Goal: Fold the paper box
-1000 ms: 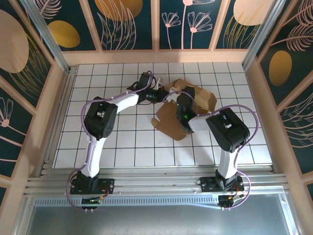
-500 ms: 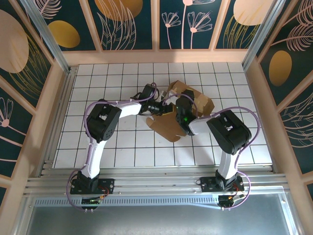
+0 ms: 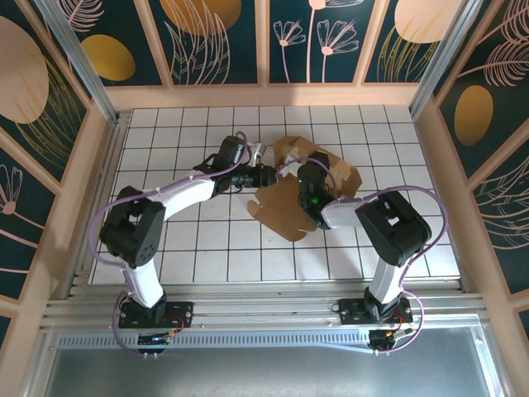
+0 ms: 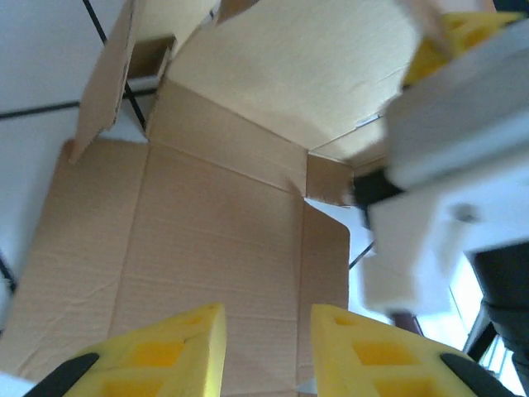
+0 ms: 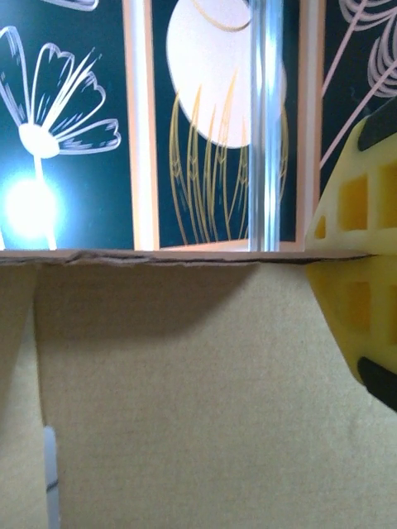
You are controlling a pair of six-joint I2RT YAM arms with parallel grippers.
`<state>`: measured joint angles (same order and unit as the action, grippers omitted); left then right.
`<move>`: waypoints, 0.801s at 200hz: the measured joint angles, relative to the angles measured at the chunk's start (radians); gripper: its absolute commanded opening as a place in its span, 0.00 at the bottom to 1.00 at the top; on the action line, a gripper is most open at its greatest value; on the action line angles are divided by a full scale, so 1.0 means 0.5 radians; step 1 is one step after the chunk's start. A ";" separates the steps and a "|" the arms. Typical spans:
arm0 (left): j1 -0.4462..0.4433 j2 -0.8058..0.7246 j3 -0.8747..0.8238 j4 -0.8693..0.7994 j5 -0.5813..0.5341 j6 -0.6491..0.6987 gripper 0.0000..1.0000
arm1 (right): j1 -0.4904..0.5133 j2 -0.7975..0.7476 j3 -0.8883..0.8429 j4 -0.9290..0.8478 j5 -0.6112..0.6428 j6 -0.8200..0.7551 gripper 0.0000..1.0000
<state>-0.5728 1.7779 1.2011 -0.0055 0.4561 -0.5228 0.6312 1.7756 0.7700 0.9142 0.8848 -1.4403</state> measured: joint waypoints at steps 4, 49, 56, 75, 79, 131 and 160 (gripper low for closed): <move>0.000 -0.039 -0.010 -0.013 -0.023 0.021 0.33 | 0.000 0.000 -0.001 -0.006 0.001 0.001 0.00; 0.090 -0.281 0.015 -0.055 -0.262 0.108 0.30 | 0.004 0.000 -0.001 -0.025 -0.006 0.014 0.00; 0.134 -0.262 0.050 -0.063 -0.287 0.094 0.28 | 0.005 0.000 -0.001 -0.027 -0.006 0.014 0.00; 0.268 -0.081 0.266 -0.137 -0.356 0.037 0.22 | 0.010 0.000 -0.001 -0.027 -0.005 0.014 0.00; 0.290 -0.011 0.340 -0.164 -0.369 0.028 0.21 | 0.011 0.000 -0.001 -0.027 -0.005 0.014 0.00; 0.365 0.889 1.168 -0.316 -0.198 -0.021 0.15 | 0.011 0.000 -0.001 -0.028 -0.005 0.015 0.00; 0.334 1.067 1.199 -0.348 -0.008 -0.044 0.14 | 0.011 0.000 -0.001 -0.031 -0.005 0.021 0.00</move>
<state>-0.4057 2.3116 1.8008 -0.1795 0.4522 -0.5449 0.6369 1.7756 0.7696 0.8989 0.8825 -1.4296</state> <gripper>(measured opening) 0.144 0.055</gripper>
